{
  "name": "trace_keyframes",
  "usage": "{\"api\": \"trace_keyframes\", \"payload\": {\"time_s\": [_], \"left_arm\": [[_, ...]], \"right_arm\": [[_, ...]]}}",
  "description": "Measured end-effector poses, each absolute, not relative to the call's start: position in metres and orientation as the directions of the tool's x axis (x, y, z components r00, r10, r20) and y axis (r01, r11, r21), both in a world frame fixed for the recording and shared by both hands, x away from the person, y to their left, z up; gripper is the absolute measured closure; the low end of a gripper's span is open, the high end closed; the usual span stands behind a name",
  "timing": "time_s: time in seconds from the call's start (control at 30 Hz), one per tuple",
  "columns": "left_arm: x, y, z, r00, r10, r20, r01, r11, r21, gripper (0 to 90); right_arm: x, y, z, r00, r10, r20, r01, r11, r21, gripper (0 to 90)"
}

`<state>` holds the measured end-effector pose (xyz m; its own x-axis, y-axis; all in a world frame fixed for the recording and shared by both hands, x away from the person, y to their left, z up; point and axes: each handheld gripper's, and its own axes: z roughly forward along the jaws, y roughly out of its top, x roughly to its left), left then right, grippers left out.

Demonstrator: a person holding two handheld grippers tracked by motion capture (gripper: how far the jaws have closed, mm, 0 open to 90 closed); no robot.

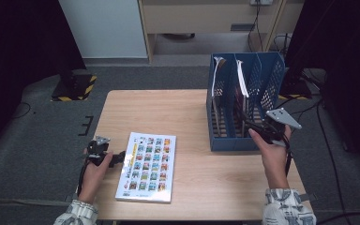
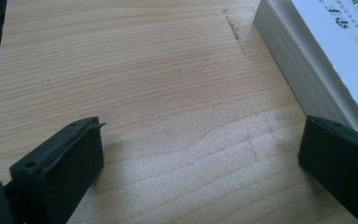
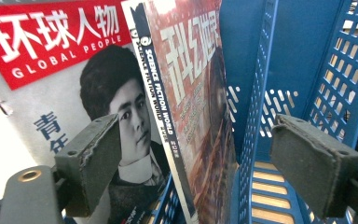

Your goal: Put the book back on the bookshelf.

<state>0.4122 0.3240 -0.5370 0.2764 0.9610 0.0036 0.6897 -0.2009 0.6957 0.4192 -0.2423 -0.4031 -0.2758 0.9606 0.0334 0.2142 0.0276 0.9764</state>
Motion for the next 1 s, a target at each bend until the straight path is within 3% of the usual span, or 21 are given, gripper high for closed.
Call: {"api": "trace_keyframes", "payload": {"time_s": [1.0], "left_arm": [[0.411,0.324,-0.537,0.270,0.963,0.003,0.691,-0.196,0.696,0.0]], "right_arm": [[0.384,-0.216,-0.403,-0.375,0.926,0.030,0.209,0.053,0.977,13.5]]}}
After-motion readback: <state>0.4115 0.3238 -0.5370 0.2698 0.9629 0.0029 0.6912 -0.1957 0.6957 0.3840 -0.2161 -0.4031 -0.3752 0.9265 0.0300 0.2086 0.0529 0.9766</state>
